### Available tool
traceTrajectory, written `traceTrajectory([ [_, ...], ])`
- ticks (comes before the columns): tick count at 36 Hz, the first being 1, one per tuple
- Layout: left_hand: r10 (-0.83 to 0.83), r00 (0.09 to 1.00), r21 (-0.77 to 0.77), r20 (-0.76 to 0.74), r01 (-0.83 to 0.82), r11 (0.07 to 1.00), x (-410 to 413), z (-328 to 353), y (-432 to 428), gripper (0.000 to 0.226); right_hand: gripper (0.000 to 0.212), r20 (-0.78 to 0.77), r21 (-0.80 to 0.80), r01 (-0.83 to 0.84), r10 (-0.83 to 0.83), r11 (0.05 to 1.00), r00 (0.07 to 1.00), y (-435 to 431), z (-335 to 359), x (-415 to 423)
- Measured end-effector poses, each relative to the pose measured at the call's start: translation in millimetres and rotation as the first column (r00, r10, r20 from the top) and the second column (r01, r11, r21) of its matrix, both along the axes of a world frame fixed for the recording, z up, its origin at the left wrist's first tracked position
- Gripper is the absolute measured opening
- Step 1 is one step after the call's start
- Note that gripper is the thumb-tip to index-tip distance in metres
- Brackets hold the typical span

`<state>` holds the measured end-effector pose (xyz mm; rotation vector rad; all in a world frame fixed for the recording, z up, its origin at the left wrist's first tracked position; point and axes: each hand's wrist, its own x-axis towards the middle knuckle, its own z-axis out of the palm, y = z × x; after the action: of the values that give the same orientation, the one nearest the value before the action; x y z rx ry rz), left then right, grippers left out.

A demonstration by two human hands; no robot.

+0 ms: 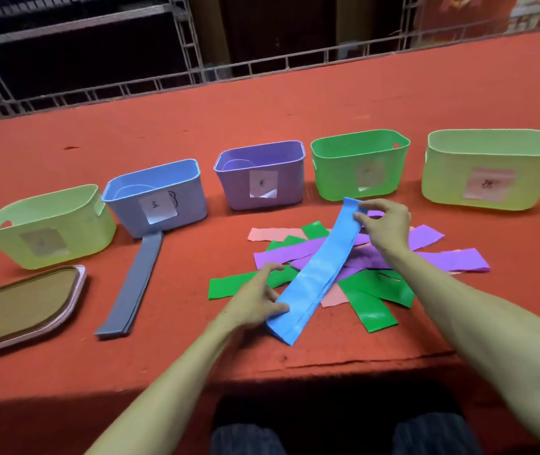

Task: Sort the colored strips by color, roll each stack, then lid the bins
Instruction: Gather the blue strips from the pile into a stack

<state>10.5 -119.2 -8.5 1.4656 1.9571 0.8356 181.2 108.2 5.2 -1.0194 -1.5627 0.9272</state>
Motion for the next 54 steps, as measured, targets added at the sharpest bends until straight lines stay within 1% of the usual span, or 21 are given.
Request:
traceTrajectory([
  [3, 0.011, 0.992, 0.03, -0.125, -0.007, 1.0, 1.3, -4.9, -0.3, 0.063, 0.019, 0.052, 0.029, 0.049, -0.05, 0.998, 0.997, 5.9, -14.7, 5.8],
  [5, 0.041, 0.988, 0.05, -0.151, -0.034, 0.998, 3.3, -9.0, -3.5, 0.058, 0.018, 0.076, 0.037, 0.063, -0.066, 0.997, 0.995, 7.9, -20.4, 8.7],
  [10, 0.134, 0.978, 0.094, -0.159, -0.12, 0.988, 8.7, -16.9, -13.5, 0.032, 0.021, 0.08, 0.034, 0.064, -0.067, 0.997, 0.995, 7.3, -25.5, 10.0],
  [15, 0.221, 0.969, 0.073, -0.107, -0.214, 0.974, 3.1, -19.1, -16.7, 0.017, 0.021, 0.073, 0.033, 0.049, -0.051, 0.998, 0.996, 7.8, -25.9, 10.6],
  [19, 0.252, 0.968, 0.045, -0.018, -0.251, 0.967, -1.0, -18.1, -17.5, 0.02, 0.021, 0.067, 0.038, 0.031, -0.034, 0.999, 0.997, 6.1, -23.5, 10.4],
  [23, 0.269, 0.963, 0.039, 0.027, -0.27, 0.962, -3.3, -14.2, -20.3, 0.02, 0.021, 0.098, 0.053, 0.025, -0.03, 0.998, 0.995, 5.0, -22.1, 9.4],
  [27, 0.276, 0.96, 0.057, 0.052, -0.279, 0.959, -4.4, -7.8, -24.0, 0.017, 0.023, 0.102, 0.036, 0.027, -0.031, 0.999, 0.994, 4.8, -20.1, 10.0],
  [31, 0.265, 0.96, 0.037, 0.093, -0.269, 0.962, -5.6, -4.5, -26.3, 0.016, 0.023, 0.094, 0.019, 0.02, -0.022, 1.0, 0.995, 2.8, -18.6, 9.9],
  [34, 0.248, 0.967, 0.009, 0.063, -0.249, 0.968, -6.1, -7.0, -26.5, 0.016, 0.023, 0.087, 0.005, 0.017, -0.017, 1.0, 0.996, 2.4, -18.8, 9.7],
  [38, 0.207, 0.978, -0.039, 0.039, -0.205, 0.978, -3.2, -11.5, -27.5, 0.024, 0.022, 0.1, -0.001, 0.019, -0.019, 1.0, 0.995, 2.1, -19.3, 8.7],
  [44, 0.2, 0.979, -0.022, -0.028, -0.201, 0.979, 0.4, -12.1, -26.0, 0.018, 0.022, 0.094, -0.026, 0.021, -0.019, 0.999, 0.995, 0.1, -16.3, 9.7],
  [47, 0.19, 0.978, -0.003, -0.083, -0.191, 0.982, 3.8, -12.2, -25.3, 0.01, 0.021, 0.092, -0.019, 0.025, -0.023, 1.0, 0.996, -1.2, -14.3, 9.8],
  [50, 0.184, 0.975, 0.01, -0.127, -0.184, 0.983, 6.8, -13.6, -24.7, 0.014, 0.021, 0.093, -0.03, 0.026, -0.023, 0.999, 0.995, -0.3, -15.3, 9.5],
  [54, 0.199, 0.969, 0.009, -0.149, -0.2, 0.98, 9.5, -15.3, -23.7, 0.019, 0.021, 0.09, -0.021, 0.027, -0.025, 0.999, 0.996, -0.2, -18.2, 8.7],
])
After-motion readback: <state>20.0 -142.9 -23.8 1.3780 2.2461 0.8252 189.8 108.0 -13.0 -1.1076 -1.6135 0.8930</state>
